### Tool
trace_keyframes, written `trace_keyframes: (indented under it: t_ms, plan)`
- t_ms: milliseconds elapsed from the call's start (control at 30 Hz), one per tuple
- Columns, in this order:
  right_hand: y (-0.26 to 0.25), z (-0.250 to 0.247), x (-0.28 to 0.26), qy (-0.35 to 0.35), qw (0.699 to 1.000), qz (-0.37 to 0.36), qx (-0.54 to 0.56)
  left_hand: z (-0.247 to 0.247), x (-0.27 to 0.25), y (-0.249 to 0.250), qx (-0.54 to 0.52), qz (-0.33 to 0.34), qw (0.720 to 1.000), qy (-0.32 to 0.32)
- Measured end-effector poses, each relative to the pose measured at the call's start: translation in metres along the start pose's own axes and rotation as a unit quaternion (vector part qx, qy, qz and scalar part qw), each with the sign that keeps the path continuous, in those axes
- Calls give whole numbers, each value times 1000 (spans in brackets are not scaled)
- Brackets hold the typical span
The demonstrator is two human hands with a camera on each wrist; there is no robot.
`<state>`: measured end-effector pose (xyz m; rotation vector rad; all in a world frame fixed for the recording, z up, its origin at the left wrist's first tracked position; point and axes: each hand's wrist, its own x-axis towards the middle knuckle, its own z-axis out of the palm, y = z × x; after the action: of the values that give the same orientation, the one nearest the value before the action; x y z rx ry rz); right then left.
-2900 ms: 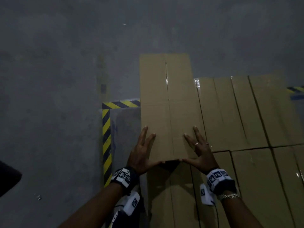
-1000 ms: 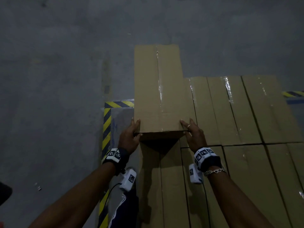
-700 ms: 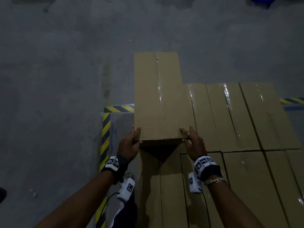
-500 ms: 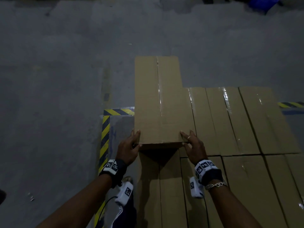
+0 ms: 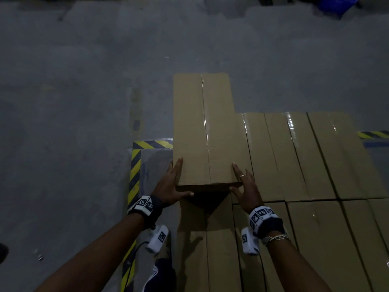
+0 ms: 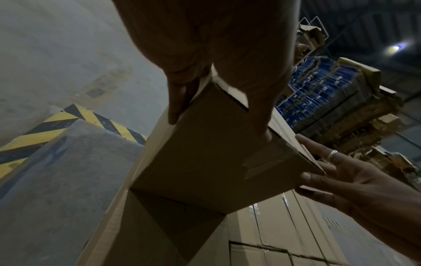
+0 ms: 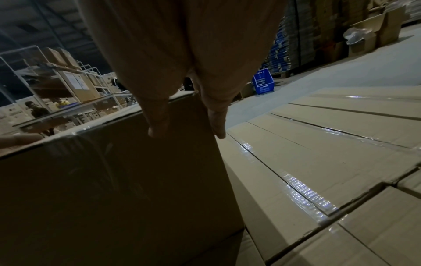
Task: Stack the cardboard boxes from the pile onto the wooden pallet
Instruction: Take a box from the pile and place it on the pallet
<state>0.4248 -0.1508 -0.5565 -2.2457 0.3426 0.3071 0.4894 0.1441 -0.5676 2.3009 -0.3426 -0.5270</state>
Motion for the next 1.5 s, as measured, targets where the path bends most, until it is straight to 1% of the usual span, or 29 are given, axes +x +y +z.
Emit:
trace_keyframes:
  t_ms: [133, 300, 567, 700, 767, 900, 1000, 1133, 1300, 1400, 1500]
  plan:
    - [6, 6, 2, 13, 1000, 1, -7, 5, -1, 3, 1, 9, 999, 41]
    - [6, 4, -1, 13, 1000, 2, -14, 6, -5, -5, -8, 19, 999, 48]
    - [9, 1, -14, 6, 1000, 6, -23, 3, -14, -10, -21, 24, 999, 27]
    - [11, 2, -12, 5, 1000, -3, -17, -1, -11, -14, -24, 40, 999, 7]
    - [6, 1, -12, -6, 1000, 6, -16, -5, -10, -19, -43, 40, 998, -11]
    - [1, 2, -15, -10, 1000, 20, -18, -8, -10, -24, -65, 43, 997, -23]
    - [2, 5, -15, -8, 1000, 19, -17, -8, -10, -27, -48, 49, 997, -20]
    - [1, 6, -16, -3, 999, 25, -21, -9, -7, -33, -52, 48, 997, -43]
    - [-4, 7, -19, -4, 998, 31, -52, -12, -5, -37, -52, 63, 995, -54]
    - [-5, 7, -20, -6, 998, 32, -52, -15, -3, -39, -29, 70, 995, -60]
    - [-10, 5, -23, -13, 998, 38, -52, -17, -1, -38, -32, 65, 995, -66]
